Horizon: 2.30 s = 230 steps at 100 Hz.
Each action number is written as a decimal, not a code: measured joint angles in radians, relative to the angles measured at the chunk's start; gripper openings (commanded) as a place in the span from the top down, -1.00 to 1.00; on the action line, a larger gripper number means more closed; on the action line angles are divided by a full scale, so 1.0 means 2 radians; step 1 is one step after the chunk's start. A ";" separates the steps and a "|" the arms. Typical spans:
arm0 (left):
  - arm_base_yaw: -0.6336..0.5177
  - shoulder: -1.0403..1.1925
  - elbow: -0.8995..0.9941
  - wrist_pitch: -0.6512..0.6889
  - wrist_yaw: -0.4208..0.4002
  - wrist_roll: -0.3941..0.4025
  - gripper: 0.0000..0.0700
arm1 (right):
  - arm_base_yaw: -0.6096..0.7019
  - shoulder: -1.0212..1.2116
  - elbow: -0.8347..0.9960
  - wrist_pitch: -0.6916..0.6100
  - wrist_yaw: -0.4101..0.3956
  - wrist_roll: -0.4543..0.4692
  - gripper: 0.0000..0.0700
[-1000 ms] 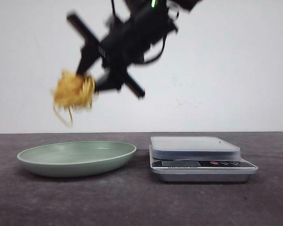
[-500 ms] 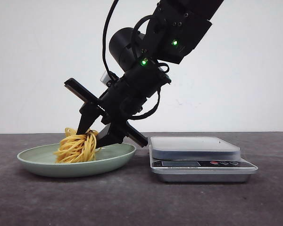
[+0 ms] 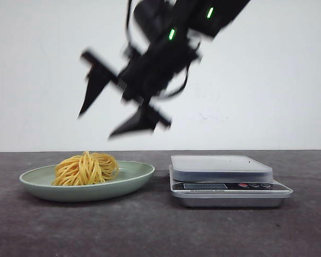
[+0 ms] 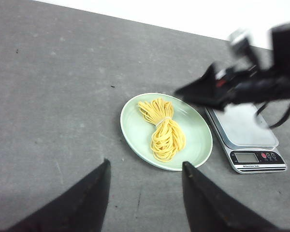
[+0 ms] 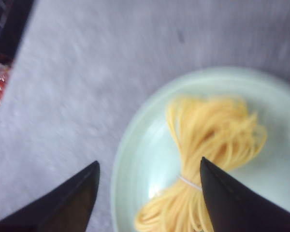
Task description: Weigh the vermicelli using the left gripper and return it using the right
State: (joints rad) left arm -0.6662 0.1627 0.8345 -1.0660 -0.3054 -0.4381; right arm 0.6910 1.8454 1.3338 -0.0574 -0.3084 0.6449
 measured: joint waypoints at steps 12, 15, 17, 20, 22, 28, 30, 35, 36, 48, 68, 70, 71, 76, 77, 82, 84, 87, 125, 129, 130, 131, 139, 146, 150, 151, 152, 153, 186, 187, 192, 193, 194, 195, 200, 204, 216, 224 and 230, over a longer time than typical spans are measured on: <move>0.000 0.000 0.000 0.000 0.000 0.000 0.23 | -0.025 -0.083 0.000 -0.059 0.037 -0.060 -0.17; 0.000 0.000 0.000 0.000 0.000 0.000 0.22 | -0.031 -0.105 0.000 -0.078 0.049 -0.078 -0.17; 0.000 0.000 0.000 0.001 0.000 0.000 0.23 | -0.035 -0.120 0.000 -0.091 0.058 -0.091 -0.17; 0.000 0.000 0.000 0.002 0.000 0.000 0.22 | -0.041 -0.143 0.000 -0.112 0.073 -0.112 -0.17; 0.000 0.000 0.000 0.002 0.000 0.000 0.23 | -0.043 -0.159 0.000 -0.126 0.082 -0.126 -0.17; 0.000 0.000 0.000 0.008 0.000 0.000 0.22 | -0.045 -0.208 0.000 -0.167 0.113 -0.169 -0.17; 0.000 0.000 0.000 0.010 0.000 0.000 0.22 | -0.044 -0.224 0.000 -0.181 0.122 -0.183 -0.17; 0.000 0.000 0.000 0.013 0.000 0.000 0.22 | -0.041 -0.268 0.000 -0.212 0.143 -0.217 -0.17; 0.000 0.000 0.000 0.014 0.000 0.000 0.23 | -0.041 -0.277 0.000 -0.218 0.147 -0.223 -0.17; 0.000 0.000 0.000 0.027 0.000 0.000 0.23 | -0.039 -0.386 0.000 -0.280 0.179 -0.274 -0.17; 0.000 0.000 0.000 0.027 0.000 0.000 0.23 | -0.039 -0.554 0.000 -0.378 0.219 -0.295 -0.17; 0.000 0.000 0.000 0.027 0.000 0.001 0.23 | -0.039 -0.570 0.001 -0.388 0.225 -0.296 -0.17; 0.000 0.000 0.000 0.027 -0.001 0.001 0.23 | -0.039 -0.578 0.001 -0.394 0.229 -0.296 -0.17; 0.000 0.000 0.000 0.027 -0.004 0.001 0.23 | -0.039 -0.615 0.002 -0.423 0.242 -0.296 -0.17; 0.000 0.000 0.000 0.028 -0.005 0.002 0.23 | -0.039 -0.622 0.002 -0.429 0.245 -0.296 -0.17; 0.000 0.000 0.000 0.031 -0.006 0.002 0.23 | -0.039 -0.656 0.002 -0.458 0.255 -0.296 -0.17; 0.000 0.000 0.000 0.033 -0.006 0.002 0.23 | -0.039 -0.668 0.002 -0.470 0.259 -0.297 -0.17; 0.000 0.000 0.000 0.036 -0.007 0.003 0.23 | -0.039 -0.685 0.002 -0.487 0.264 -0.297 -0.17; 0.000 0.000 0.000 0.067 -0.007 0.012 0.23 | -0.072 -0.809 -0.067 -0.565 0.246 -0.279 -0.17; 0.000 0.000 0.000 0.068 -0.007 0.013 0.23 | -0.080 -0.818 -0.088 -0.563 0.234 -0.277 -0.17; 0.000 0.000 0.000 0.068 -0.007 0.013 0.23 | -0.083 -0.820 -0.093 -0.563 0.232 -0.276 -0.17; 0.000 0.000 0.000 0.068 -0.007 0.013 0.22 | -0.085 -0.822 -0.099 -0.561 0.230 -0.275 -0.17; 0.000 0.000 0.000 0.069 -0.007 0.013 0.23 | -0.105 -0.842 -0.145 -0.544 0.208 -0.272 -0.17; 0.000 0.000 -0.006 0.082 -0.007 0.014 0.23 | -0.118 -0.860 -0.187 -0.510 0.192 -0.270 -0.17; 0.000 0.000 -0.010 0.092 -0.007 0.014 0.23 | -0.123 -0.868 -0.210 -0.487 0.182 -0.268 -0.17; 0.000 0.000 -0.012 0.094 -0.007 0.014 0.23 | -0.124 -0.870 -0.215 -0.480 0.181 -0.267 -0.17; 0.000 0.000 -0.013 0.096 -0.007 0.014 0.23 | -0.126 -0.871 -0.221 -0.473 0.180 -0.266 -0.17; 0.000 0.000 -0.014 0.098 -0.007 0.014 0.23 | -0.127 -0.873 -0.227 -0.466 0.179 -0.265 -0.17; 0.000 0.000 -0.035 0.124 -0.017 0.027 0.28 | -0.132 -0.876 -0.373 -0.299 0.153 -0.213 0.13; 0.000 0.000 -0.035 0.125 -0.017 0.028 0.31 | -0.132 -0.876 -0.374 -0.298 0.153 -0.212 0.19; 0.000 0.000 -0.035 0.126 -0.017 0.031 0.74 | -0.132 -0.876 -0.377 -0.296 0.153 -0.205 0.70; 0.000 0.000 -0.035 0.126 -0.017 0.031 0.86 | -0.133 -0.876 -0.377 -0.295 0.154 -0.204 0.85; 0.000 0.000 -0.035 0.126 -0.017 0.032 0.98 | -0.132 -0.876 -0.377 -0.295 0.153 -0.204 1.00; 0.000 0.000 -0.035 0.126 -0.017 0.033 1.00 | -0.132 -0.876 -0.377 -0.294 0.154 -0.203 1.00; 0.000 0.000 -0.035 0.129 -0.017 0.035 0.97 | -0.133 -0.876 -0.377 -0.287 0.153 -0.200 0.98; 0.000 0.000 -0.035 0.133 -0.017 0.036 0.97 | -0.132 -0.876 -0.377 -0.285 0.153 -0.200 0.98; 0.000 0.000 -0.035 0.140 -0.017 0.039 0.97 | -0.132 -0.876 -0.377 -0.285 0.153 -0.196 0.98; 0.000 0.000 -0.035 0.142 -0.017 0.040 0.97 | -0.133 -0.876 -0.377 -0.285 0.153 -0.193 0.98; 0.000 0.000 -0.035 0.143 -0.017 0.040 0.97 | -0.132 -0.876 -0.377 -0.285 0.153 -0.192 0.98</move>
State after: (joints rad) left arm -0.6659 0.1623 0.7647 -0.7803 -0.3389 -0.3588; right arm 0.4263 0.0940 0.5800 -0.6266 -0.0032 0.2607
